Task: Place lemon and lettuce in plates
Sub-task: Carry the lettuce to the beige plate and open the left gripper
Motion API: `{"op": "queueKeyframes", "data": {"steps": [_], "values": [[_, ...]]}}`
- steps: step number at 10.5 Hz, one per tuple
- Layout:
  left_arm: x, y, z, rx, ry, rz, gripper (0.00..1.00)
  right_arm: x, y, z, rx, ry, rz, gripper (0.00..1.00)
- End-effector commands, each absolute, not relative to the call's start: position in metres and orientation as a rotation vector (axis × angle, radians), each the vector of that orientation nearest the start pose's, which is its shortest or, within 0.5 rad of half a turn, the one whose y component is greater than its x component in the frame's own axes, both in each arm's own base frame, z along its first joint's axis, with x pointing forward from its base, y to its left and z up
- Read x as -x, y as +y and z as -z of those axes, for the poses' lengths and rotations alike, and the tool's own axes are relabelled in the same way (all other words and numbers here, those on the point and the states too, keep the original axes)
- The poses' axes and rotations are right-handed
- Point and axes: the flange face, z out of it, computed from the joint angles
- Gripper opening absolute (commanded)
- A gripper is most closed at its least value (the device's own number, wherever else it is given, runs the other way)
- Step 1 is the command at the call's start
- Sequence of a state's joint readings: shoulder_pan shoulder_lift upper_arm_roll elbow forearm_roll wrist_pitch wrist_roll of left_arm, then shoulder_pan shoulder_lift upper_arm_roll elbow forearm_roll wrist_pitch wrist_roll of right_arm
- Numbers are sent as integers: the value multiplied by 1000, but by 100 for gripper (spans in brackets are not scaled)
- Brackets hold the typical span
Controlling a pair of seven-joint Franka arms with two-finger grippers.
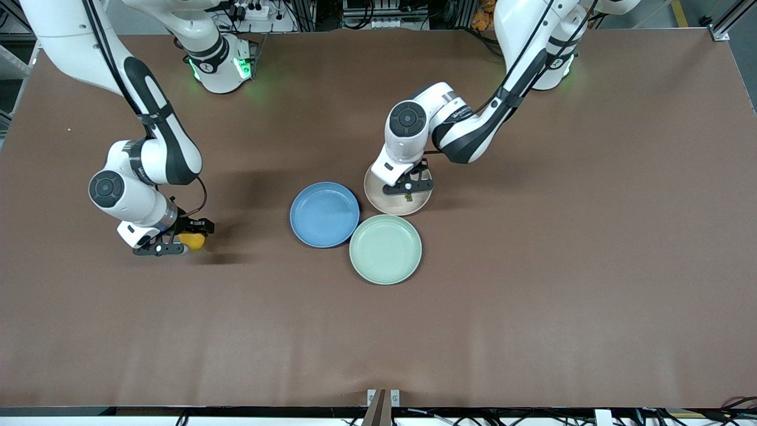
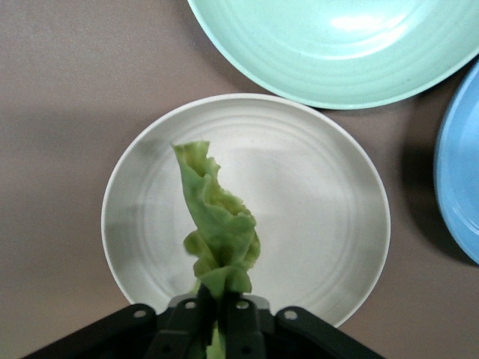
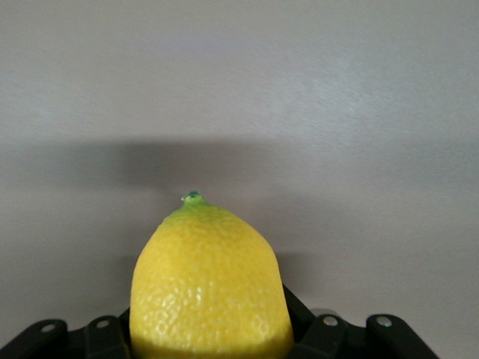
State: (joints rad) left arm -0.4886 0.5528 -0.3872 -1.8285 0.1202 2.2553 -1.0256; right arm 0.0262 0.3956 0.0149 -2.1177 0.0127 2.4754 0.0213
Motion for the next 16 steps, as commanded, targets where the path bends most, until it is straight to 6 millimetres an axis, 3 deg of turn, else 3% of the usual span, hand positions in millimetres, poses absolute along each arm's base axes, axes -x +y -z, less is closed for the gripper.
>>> {"op": "queueKeyframes", "data": {"steps": [1, 5, 8, 12, 14, 16], "values": [[-425, -488, -245, 3134, -212, -185, 100, -579, 72, -242, 3098, 75, -57, 39], [-449, -475, -258, 3142, -243, -129, 100, -571, 177, -256, 3078, 110, -22, 39], [-511, -424, -272, 3142, -222, -41, 100, -554, 257, -266, 3066, 86, 8, 40], [-564, -351, -282, 3140, -224, -22, 100, -531, 305, -253, 3070, 73, -12, 41], [-586, -318, -298, 3151, -192, 18, 100, -527, 324, -243, 3072, 53, -24, 42], [-595, -296, -307, 3127, -87, -28, 100, -522, 335, -222, 3074, 32, -21, 42]]}}
